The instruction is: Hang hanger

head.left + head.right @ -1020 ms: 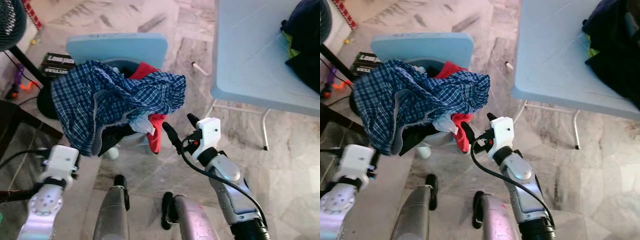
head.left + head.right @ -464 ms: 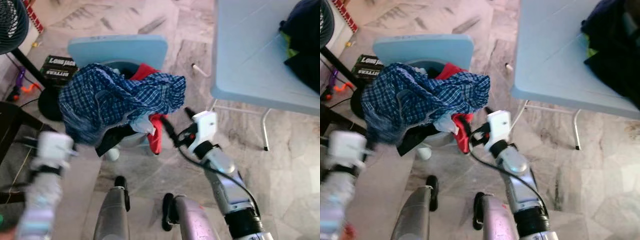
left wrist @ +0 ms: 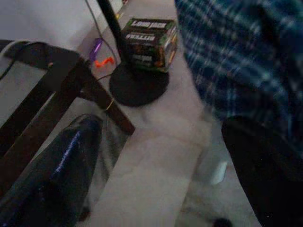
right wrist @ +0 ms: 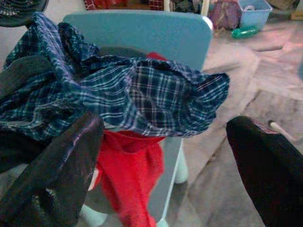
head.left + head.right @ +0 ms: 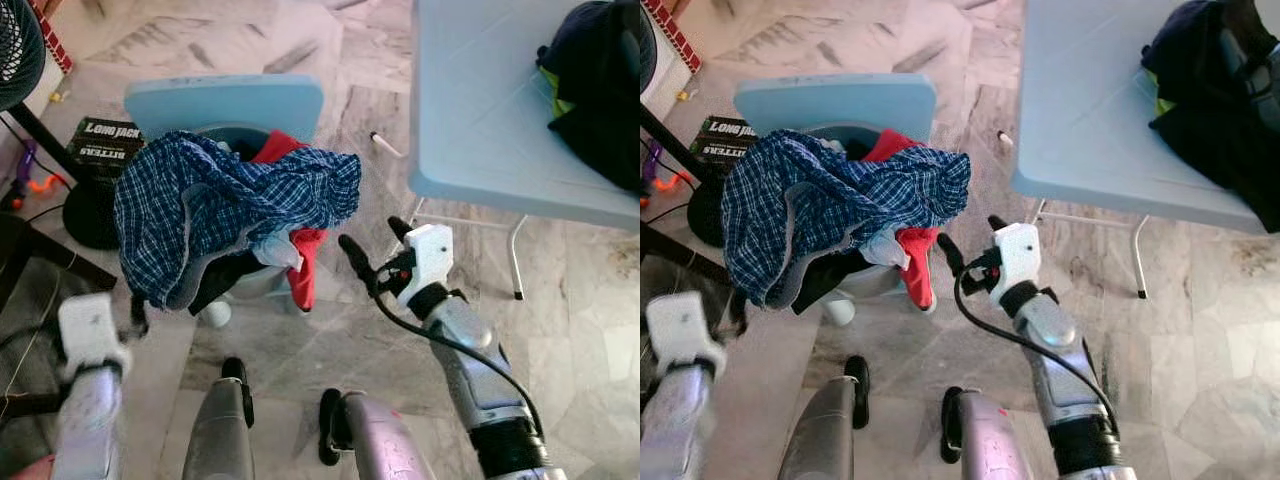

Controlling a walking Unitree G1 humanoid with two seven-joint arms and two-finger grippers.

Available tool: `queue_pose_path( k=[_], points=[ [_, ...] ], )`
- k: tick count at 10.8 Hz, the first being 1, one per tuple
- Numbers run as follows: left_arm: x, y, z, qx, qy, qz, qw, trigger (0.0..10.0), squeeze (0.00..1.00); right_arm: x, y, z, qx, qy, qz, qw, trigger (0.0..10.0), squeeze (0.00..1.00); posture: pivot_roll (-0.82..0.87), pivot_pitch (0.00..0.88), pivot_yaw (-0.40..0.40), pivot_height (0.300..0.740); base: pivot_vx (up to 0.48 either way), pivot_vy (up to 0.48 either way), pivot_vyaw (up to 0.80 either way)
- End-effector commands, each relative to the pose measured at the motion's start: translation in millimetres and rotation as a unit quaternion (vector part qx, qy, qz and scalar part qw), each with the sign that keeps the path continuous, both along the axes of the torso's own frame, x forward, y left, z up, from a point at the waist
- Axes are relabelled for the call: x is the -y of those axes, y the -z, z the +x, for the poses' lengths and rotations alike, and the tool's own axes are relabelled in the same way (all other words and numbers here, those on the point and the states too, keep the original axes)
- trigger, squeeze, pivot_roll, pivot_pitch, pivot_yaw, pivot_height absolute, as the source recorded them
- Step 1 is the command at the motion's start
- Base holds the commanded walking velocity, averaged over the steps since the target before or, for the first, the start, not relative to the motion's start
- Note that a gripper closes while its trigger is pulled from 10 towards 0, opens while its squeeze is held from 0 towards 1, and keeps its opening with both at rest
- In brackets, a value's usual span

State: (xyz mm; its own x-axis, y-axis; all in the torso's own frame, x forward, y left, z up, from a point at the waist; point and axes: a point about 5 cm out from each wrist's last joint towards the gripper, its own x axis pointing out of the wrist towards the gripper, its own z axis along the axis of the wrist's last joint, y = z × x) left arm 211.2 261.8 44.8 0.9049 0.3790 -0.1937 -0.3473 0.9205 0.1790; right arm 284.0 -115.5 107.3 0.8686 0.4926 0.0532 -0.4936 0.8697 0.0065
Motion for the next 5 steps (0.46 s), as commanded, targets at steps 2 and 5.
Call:
queue_pose_path(
  k=[2,5],
  points=[
    [1.3,-9,-10.8,0.001,0.059,0.113,0.992,10.0,0.61,-11.9,2,-4.4,-0.006,-0.012,0.010,1.000,10.0,0.00,0.04,0.319,-0.096,0.740,0.000,0.000,0.00],
    [18.6,-19,-24.4,0.028,0.151,0.189,0.970,10.0,0.62,-9.5,4,-6.7,-0.007,-0.010,0.007,1.000,10.0,0.00,0.04,0.335,-0.080,0.740,0.000,0.000,0.00]
  ],
)
